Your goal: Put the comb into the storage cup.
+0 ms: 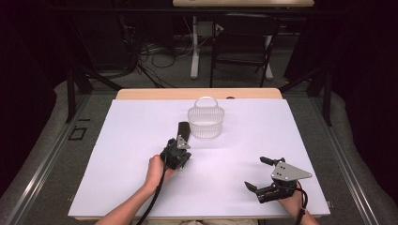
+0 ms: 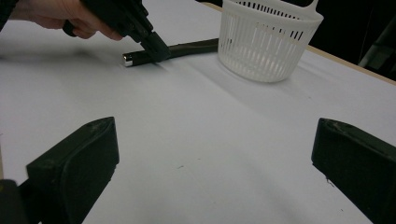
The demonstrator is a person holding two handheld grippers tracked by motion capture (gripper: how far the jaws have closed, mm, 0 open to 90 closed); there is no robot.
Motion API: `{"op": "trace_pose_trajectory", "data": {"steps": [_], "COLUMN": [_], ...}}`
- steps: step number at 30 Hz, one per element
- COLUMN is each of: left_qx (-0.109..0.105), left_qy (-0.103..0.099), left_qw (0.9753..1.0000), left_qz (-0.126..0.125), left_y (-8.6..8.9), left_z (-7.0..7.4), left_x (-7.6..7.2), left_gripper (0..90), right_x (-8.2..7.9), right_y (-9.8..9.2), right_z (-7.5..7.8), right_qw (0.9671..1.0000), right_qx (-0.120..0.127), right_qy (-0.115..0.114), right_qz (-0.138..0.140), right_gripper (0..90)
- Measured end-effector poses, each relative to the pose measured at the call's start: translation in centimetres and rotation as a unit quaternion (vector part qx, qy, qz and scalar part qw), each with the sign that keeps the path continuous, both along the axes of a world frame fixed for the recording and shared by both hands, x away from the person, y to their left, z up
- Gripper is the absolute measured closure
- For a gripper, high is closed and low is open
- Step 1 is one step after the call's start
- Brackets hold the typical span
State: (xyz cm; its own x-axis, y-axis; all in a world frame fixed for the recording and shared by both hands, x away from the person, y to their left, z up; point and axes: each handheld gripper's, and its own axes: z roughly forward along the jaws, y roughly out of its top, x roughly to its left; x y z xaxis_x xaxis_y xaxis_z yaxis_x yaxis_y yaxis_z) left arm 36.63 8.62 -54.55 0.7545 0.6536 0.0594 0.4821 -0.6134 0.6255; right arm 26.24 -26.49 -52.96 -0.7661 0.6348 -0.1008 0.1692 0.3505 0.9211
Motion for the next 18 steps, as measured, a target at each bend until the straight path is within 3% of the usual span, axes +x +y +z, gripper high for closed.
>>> {"op": "trace_pose_trajectory", "data": {"steps": [6, 8, 11, 18], "left_qx": [0.009, 0.004, -0.022, -0.047], "left_qy": [-0.011, -0.005, 0.000, 0.002], "left_qw": [0.9999, 1.0000, 0.9997, 0.9982], "left_qz": [0.004, 0.005, 0.008, 0.037], "left_y": [0.5, 0.7, 1.1, 1.3], "left_z": [0.4, 0.6, 1.3, 2.5], "left_x": [-0.2, -0.2, -0.4, -0.8], "left_gripper": [90.0, 87.9, 77.8, 37.5], "right_x": [0.1, 0.0, 0.1, 0.3], "right_y": [0.0, 0.0, 0.0, 0.3], "right_z": [0.0, 0.0, 0.0, 0.0], "right_qw": [1.0000, 1.0000, 1.0000, 0.9999], "right_qx": [-0.001, 0.000, 0.001, 0.006], "right_qy": [0.000, -0.001, 0.001, 0.010], "right_qz": [0.001, 0.000, -0.003, -0.010], "right_gripper": [0.4, 0.4, 0.4, 0.7]}}
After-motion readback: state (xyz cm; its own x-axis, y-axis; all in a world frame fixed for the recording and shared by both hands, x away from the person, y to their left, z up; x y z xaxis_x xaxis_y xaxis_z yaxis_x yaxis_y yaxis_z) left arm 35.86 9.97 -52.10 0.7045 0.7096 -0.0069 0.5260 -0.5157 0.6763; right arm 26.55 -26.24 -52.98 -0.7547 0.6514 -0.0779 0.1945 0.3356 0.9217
